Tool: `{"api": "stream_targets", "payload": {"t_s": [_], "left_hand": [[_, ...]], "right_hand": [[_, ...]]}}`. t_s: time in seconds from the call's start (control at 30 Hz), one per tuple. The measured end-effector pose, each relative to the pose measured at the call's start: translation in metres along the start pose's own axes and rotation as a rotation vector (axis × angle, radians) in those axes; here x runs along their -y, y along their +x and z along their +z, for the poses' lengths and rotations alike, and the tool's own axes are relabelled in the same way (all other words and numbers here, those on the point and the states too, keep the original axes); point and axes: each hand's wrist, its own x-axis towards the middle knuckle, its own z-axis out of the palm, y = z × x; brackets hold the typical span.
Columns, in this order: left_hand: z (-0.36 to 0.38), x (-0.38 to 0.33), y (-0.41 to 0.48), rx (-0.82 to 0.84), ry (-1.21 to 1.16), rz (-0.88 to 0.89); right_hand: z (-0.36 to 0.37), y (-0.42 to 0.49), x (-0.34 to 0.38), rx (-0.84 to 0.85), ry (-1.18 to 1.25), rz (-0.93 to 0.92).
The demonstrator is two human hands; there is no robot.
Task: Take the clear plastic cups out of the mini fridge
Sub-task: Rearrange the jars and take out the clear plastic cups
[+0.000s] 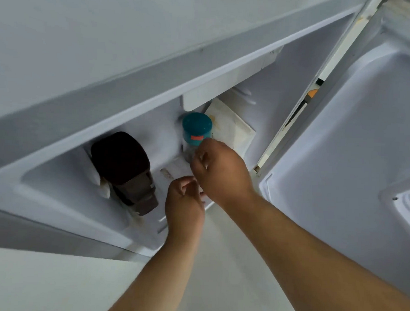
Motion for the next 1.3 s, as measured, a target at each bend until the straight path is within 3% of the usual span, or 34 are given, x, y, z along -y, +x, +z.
{"api": "stream_targets", "payload": {"t_s": [0.07, 0.17, 0.37, 0.57, 0.8, 1.0, 1.3], "left_hand": [[-0.009, -0.010, -0.021, -0.050, -0.040, 0.078], [-0.021, -0.025, -0.037, -0.156, -0.050, 0.191], [-0.023, -0.051, -0.040, -0.307, -0.224, 0.164], [-0.024, -0.053, -0.036, -0.340, -0.224, 0.132], [-0.017, -0.045, -0.032, -0.210, -0.136, 0.181], [-0.012, -0.031, -0.016, -0.111, -0.021, 0.155], [-0.041, 0.007, 0.007, -0.066, 0.266, 0.028]], "right_hand": [[-0.003, 0.013, 0.027, 0.137, 0.131, 0.073], [-0.005, 0.032, 0.061, 0.324, 0.123, 0.100], [-0.004, 0.049, 0.091, 0.599, -0.002, 0.063], [-0.003, 0.042, 0.086, 0.633, 0.234, 0.160], [-0.019, 0.035, 0.066, 0.453, 0.345, 0.221], [-0.016, 0.032, 0.036, 0.390, 0.289, 0.337], [0.041, 0.026, 0.015, 0.482, 0.050, 0.356]]}}
